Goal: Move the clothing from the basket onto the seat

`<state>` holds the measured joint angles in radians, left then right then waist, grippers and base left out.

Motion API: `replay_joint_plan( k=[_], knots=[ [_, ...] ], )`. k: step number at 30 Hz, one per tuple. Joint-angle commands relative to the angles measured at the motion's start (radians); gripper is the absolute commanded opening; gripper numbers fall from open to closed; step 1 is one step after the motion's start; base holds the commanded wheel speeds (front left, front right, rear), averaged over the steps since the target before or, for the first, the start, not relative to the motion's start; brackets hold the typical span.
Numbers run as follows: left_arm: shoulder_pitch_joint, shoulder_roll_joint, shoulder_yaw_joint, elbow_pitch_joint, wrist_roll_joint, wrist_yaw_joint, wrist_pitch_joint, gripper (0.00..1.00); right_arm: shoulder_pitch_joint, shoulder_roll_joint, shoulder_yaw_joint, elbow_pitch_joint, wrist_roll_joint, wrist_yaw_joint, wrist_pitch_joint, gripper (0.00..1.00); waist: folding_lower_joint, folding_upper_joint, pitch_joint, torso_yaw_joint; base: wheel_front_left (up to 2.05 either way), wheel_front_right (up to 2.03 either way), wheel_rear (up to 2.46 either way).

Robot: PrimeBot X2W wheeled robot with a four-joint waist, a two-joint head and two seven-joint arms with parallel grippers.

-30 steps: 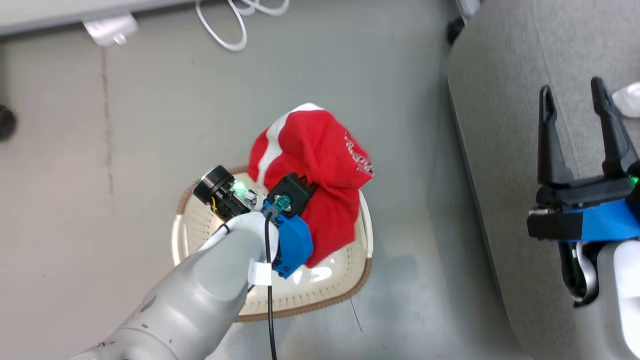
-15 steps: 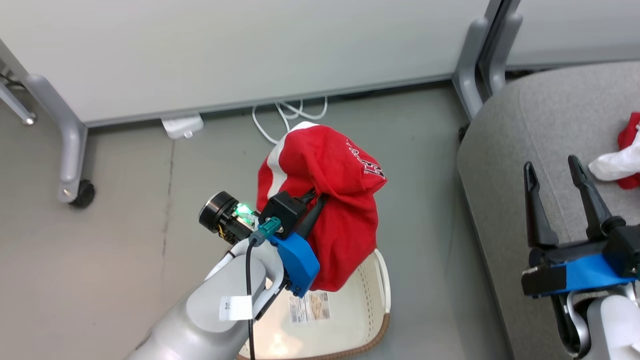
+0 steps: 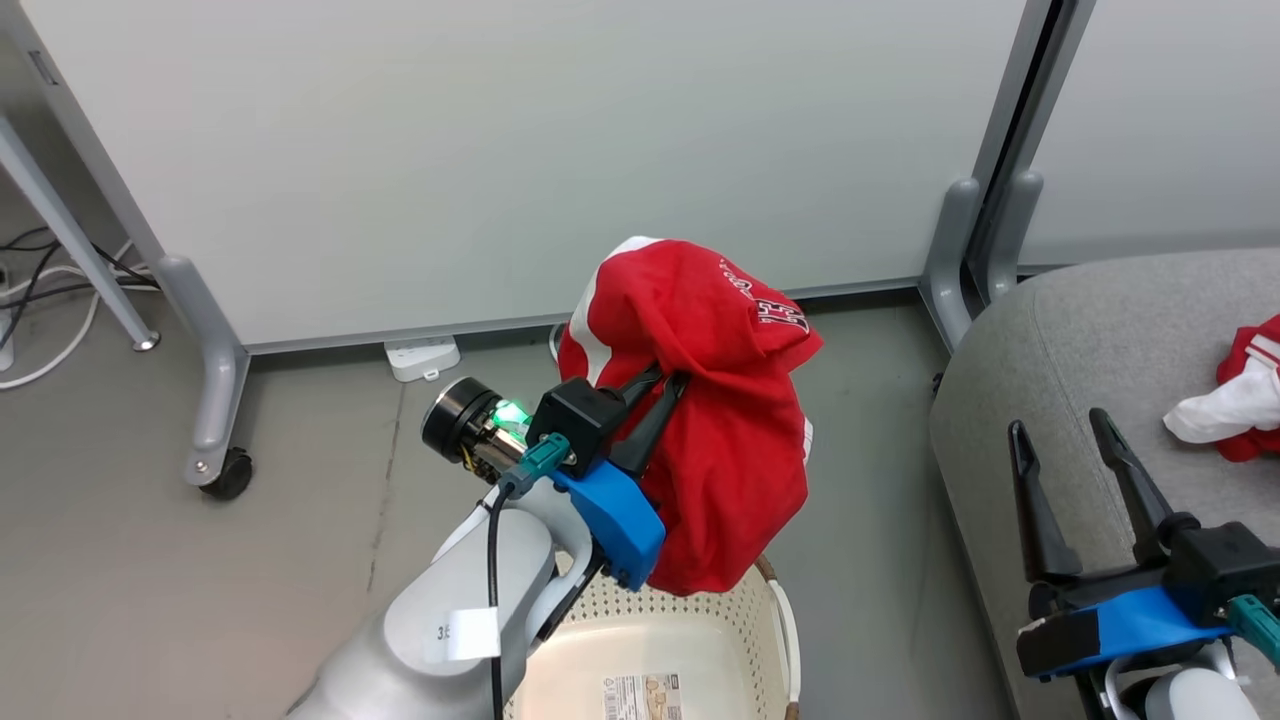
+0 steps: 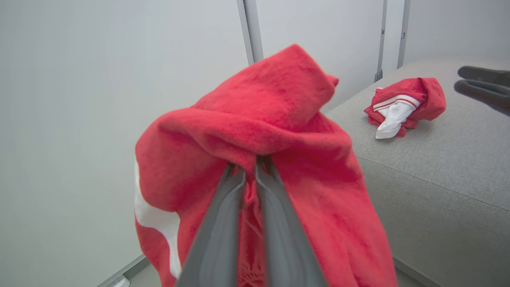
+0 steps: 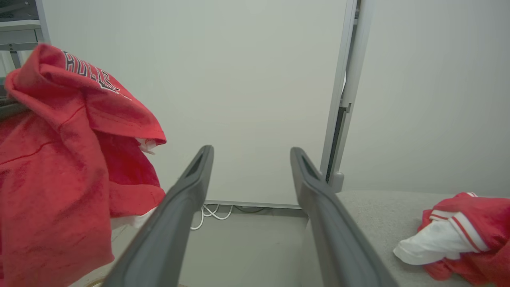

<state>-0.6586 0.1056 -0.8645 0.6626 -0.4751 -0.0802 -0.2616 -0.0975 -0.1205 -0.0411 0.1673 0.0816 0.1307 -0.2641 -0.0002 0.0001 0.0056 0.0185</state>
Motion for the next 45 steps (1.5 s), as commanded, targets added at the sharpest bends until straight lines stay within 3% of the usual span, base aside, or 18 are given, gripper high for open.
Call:
replay_joint_plan(
  k=[1, 14, 30, 45],
  knots=[
    [0.002, 0.0, 0.006, -0.006, 0.001, -0.004, -0.005, 0.0, 0.016, 0.003, 0.001, -0.001, 0.004, 0.0, -0.001, 1.0, 0.0002, -0.0001, -0.008, 0.005, 0.0, 0.0, 0.0],
    [-0.008, -0.004, 0.016, -0.019, 0.026, -0.008, -0.005, 0.0, 0.035, -0.01, 0.06, 0.001, 0.04, 0.0, 0.0, 1.0, 0.0002, -0.0001, -0.029, 0.022, 0.0, 0.0, 0.0],
    [-0.029, -0.026, 0.005, -0.033, 0.047, -0.017, -0.005, 0.0, -0.142, -0.088, 0.366, 0.081, 0.09, 0.0, 0.0, 1.0, 0.0002, -0.0001, -0.009, 0.059, 0.0, 0.0, 0.0],
    [-0.045, -0.05, -0.039, -0.074, 0.064, -0.027, -0.005, 0.0, -0.314, -0.147, 0.556, 0.236, 0.147, 0.0, 0.0, 1.0, 0.0002, -0.0001, 0.014, 0.12, 0.0, 0.0, 0.0]
  ],
)
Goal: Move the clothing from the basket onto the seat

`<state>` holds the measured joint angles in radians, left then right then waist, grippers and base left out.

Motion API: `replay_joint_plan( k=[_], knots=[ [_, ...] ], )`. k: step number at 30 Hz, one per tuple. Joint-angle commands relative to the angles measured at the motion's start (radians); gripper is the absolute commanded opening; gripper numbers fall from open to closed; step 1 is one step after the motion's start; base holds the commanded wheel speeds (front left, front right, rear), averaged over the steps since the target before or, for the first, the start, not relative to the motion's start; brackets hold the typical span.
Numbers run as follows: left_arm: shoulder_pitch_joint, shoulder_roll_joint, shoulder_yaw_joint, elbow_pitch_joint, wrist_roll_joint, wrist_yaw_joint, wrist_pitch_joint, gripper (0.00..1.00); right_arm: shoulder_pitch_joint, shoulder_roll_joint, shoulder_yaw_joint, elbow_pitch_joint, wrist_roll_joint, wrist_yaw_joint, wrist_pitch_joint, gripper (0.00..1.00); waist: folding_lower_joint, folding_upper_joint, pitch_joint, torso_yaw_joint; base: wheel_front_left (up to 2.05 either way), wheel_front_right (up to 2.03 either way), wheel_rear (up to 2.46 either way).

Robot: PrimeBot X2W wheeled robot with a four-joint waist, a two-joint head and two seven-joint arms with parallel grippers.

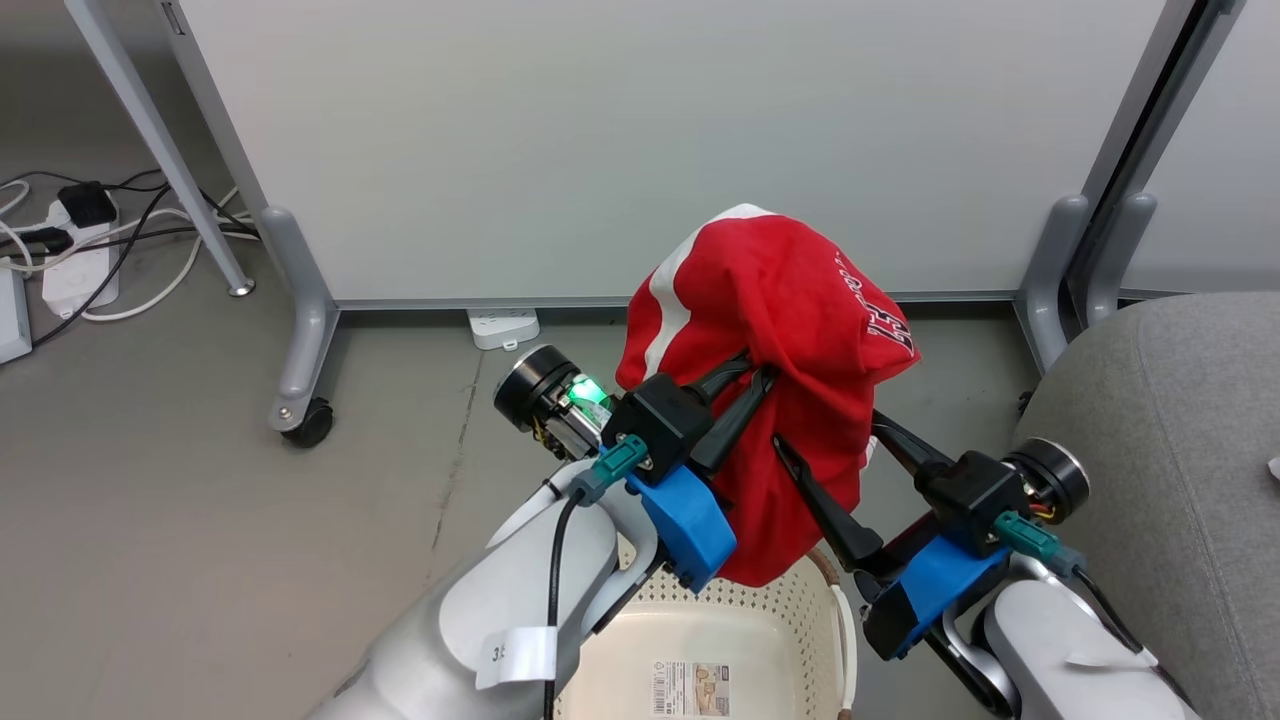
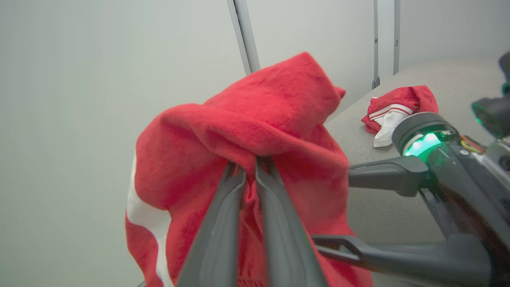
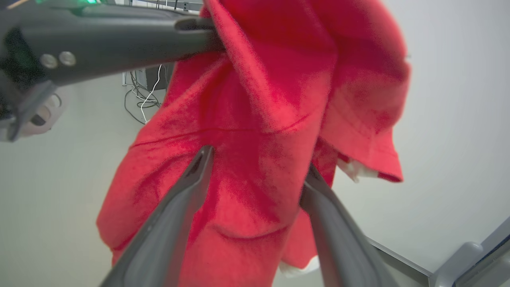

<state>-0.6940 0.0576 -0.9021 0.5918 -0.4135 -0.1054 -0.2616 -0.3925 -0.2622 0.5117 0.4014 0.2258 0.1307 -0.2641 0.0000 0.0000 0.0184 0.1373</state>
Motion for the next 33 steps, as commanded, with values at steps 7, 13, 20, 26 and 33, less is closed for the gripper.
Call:
replay_joint_plan(
  k=[7, 13, 20, 26, 33],
  knots=[
    [-0.018, -0.005, -0.001, -0.01, 0.005, -0.002, -0.005, 0.0, -0.064, -0.033, 0.081, 0.022, 0.067, 0.0, 0.0, 0.0, 0.0, 0.0, 0.008, 0.008, 0.0, 0.0, 0.0],
    [-0.021, -0.006, 0.003, -0.005, 0.007, 0.001, -0.005, 0.0, -0.071, -0.041, 0.093, 0.017, 0.087, 0.0, 0.0, 0.0, 0.0, 0.0, 0.011, 0.007, 0.0, 0.0, 0.0],
    [-0.021, -0.006, 0.007, -0.001, 0.009, 0.001, -0.005, 0.0, -0.07, -0.042, 0.095, 0.015, 0.089, 0.0, 0.0, 0.0, 0.0, 0.0, 0.012, 0.003, 0.0, 0.0, 0.0],
    [-0.02, -0.007, 0.007, 0.001, 0.012, 0.0, -0.005, 0.0, -0.067, -0.043, 0.093, 0.01, 0.088, 0.0, 0.0, 0.0, 0.0, 0.0, 0.011, 0.002, 0.0, 0.0, 0.0],
    [-0.02, -0.007, 0.011, 0.003, 0.013, 0.001, -0.005, 0.0, -0.067, -0.044, 0.093, 0.005, 0.084, 0.0, 0.0, 0.0, 0.0, 0.0, 0.013, 0.001, 0.0, 0.0, 0.0]
  ],
)
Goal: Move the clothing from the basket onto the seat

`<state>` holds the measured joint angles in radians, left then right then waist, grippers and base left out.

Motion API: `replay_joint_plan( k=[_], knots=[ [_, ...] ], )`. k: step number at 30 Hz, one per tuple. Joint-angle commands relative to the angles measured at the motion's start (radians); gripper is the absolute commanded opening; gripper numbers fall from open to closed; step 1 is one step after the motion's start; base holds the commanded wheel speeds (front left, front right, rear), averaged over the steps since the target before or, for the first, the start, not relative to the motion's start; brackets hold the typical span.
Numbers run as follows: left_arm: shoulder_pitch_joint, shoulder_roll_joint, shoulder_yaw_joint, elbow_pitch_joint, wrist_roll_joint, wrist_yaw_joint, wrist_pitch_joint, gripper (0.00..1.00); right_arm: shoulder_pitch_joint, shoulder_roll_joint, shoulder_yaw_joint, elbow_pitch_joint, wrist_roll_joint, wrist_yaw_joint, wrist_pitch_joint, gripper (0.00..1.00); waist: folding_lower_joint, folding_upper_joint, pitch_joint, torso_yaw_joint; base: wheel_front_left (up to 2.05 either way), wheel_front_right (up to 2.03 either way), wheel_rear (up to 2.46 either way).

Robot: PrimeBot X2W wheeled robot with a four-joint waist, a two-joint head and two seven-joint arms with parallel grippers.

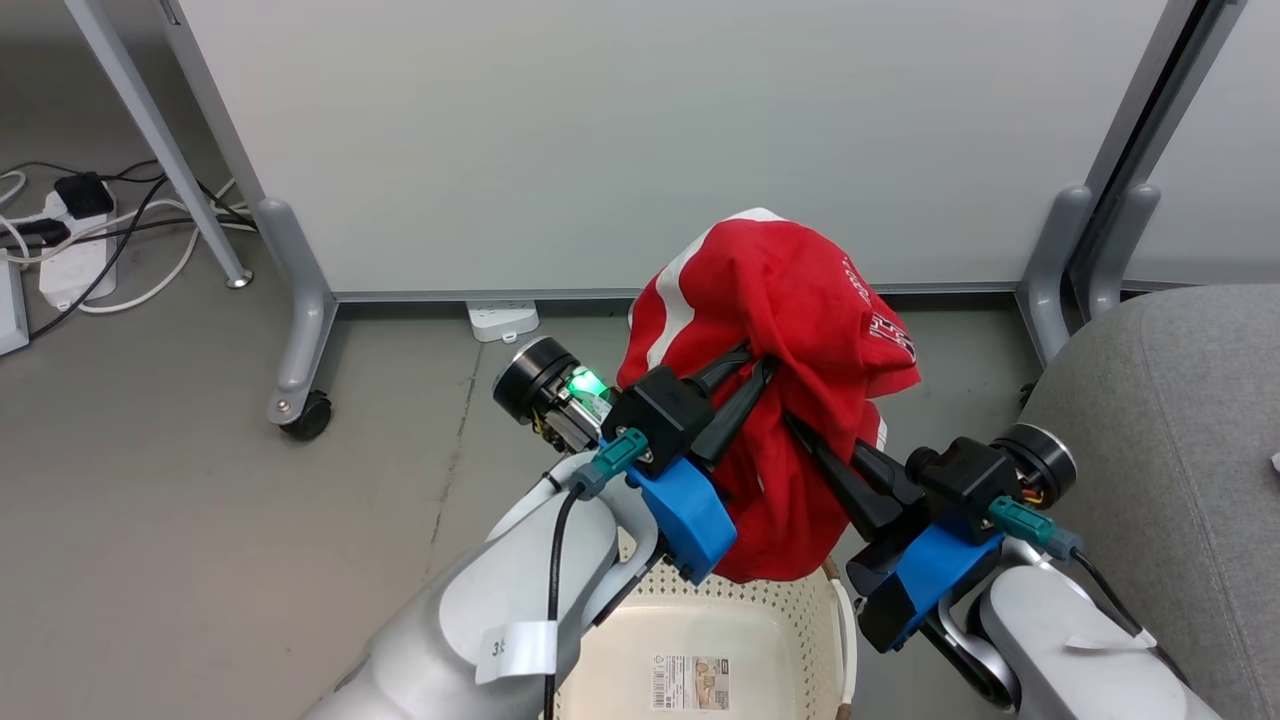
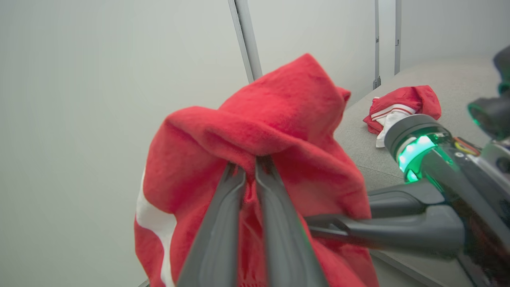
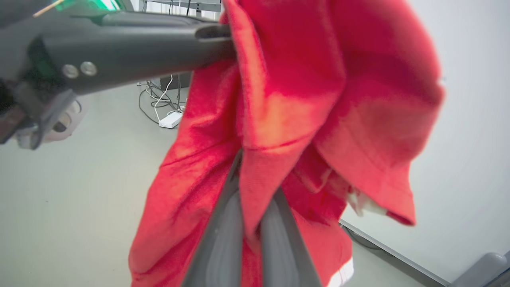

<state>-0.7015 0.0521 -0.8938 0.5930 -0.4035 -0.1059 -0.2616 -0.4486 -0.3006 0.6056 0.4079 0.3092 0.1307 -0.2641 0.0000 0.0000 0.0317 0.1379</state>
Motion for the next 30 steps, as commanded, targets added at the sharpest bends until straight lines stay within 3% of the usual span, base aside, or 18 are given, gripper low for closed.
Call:
replay_joint_plan(
  k=[1, 2, 18, 30],
  knots=[
    [-0.014, -0.001, 0.004, 0.003, 0.002, 0.003, -0.005, 0.25, -0.012, -0.005, -0.001, -0.003, 0.0, 0.0, 0.0, 0.0, 0.0, 0.0, 0.001, 0.0, 0.0, 0.0, 0.0],
    [-0.015, -0.001, 0.005, 0.003, 0.002, 0.004, -0.005, 1.0, -0.012, -0.005, -0.002, -0.004, -0.001, 0.0, 0.0, 0.0, 0.0, 0.0, 0.001, 0.0, 0.0, 0.0, 0.0],
    [-0.006, 0.001, 0.027, -0.004, 0.022, 0.013, -0.005, 1.0, 0.015, 0.006, -0.056, -0.023, -0.016, 0.0, 0.0, 0.0, 0.0, 0.0, 0.029, -0.038, 0.0, 0.0, 0.0],
    [-0.024, 0.012, 0.032, -0.027, 0.041, 0.011, -0.005, 1.0, -0.01, 0.014, -0.209, -0.075, -0.061, 0.0, -0.001, 0.0, 0.0, 0.0, 0.121, -0.175, 0.0, 0.0, 0.0]
  ],
)
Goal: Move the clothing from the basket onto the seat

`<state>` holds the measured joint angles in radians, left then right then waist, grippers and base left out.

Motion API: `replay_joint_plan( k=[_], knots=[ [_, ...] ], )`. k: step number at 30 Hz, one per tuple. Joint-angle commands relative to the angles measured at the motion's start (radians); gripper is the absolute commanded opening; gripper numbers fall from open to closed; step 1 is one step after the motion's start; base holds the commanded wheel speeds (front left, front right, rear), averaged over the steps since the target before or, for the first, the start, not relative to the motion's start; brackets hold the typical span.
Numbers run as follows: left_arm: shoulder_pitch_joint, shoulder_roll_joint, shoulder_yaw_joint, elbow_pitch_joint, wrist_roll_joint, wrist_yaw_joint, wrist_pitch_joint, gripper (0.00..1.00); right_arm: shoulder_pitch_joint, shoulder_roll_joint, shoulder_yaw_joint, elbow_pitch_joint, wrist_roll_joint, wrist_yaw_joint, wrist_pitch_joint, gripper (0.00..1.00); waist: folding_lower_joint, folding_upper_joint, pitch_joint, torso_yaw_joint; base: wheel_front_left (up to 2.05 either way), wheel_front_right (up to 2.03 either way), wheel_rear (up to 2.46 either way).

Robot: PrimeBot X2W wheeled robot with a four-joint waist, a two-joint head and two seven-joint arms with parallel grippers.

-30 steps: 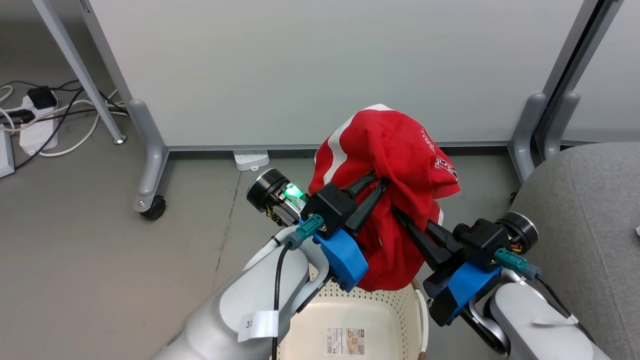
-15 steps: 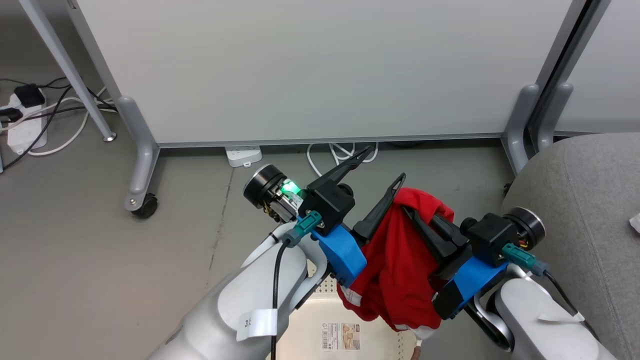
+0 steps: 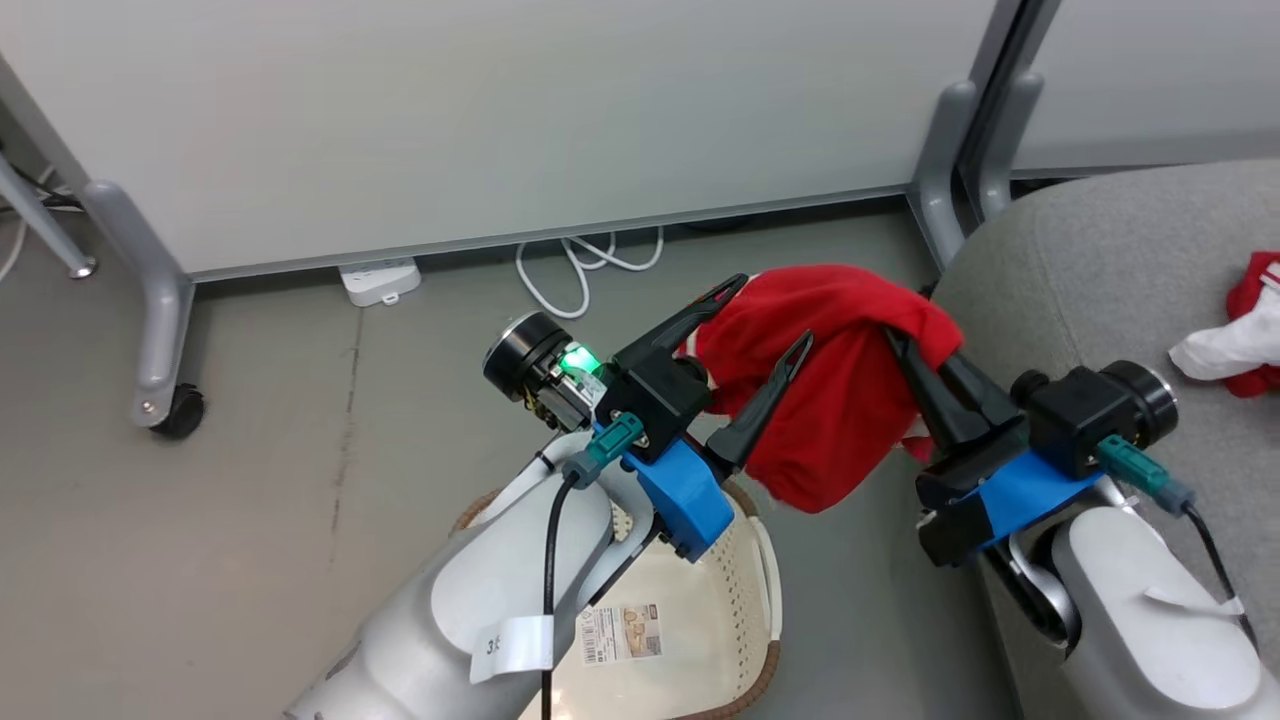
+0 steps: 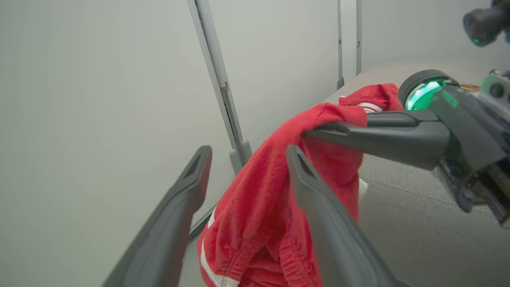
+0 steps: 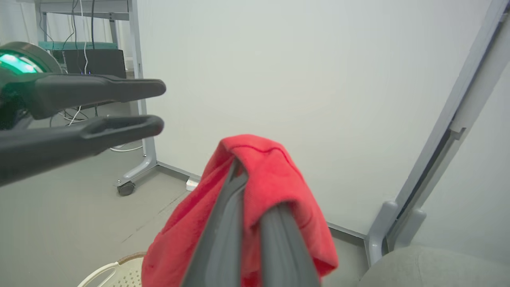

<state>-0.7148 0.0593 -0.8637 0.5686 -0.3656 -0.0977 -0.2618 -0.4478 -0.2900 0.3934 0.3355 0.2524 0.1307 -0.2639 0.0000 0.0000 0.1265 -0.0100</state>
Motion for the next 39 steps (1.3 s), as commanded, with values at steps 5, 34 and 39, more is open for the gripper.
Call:
replay_joint_plan(
  k=[5, 34, 39],
  knots=[
    [-0.022, 0.006, -0.006, -0.013, 0.015, 0.001, -0.005, 1.0, -0.015, 0.007, -0.092, -0.039, -0.027, 0.0, -0.001, 0.0, 0.0, 0.0, 0.073, -0.089, 0.0, 0.0, 0.0],
    [-0.04, -0.007, -0.12, -0.001, 0.025, -0.025, -0.005, 1.0, 0.159, 0.093, -0.481, -0.193, -0.102, 0.0, -0.001, 0.0, 0.0, 0.0, 0.194, -0.335, 0.0, 0.0, 0.0],
    [-0.048, -0.007, -0.117, 0.0, 0.025, -0.025, -0.005, 1.0, 0.127, 0.091, -0.476, -0.204, -0.109, 0.0, -0.001, 0.0, 0.0, 0.0, 0.198, -0.339, 0.0, 0.0, 0.0]
  ],
)
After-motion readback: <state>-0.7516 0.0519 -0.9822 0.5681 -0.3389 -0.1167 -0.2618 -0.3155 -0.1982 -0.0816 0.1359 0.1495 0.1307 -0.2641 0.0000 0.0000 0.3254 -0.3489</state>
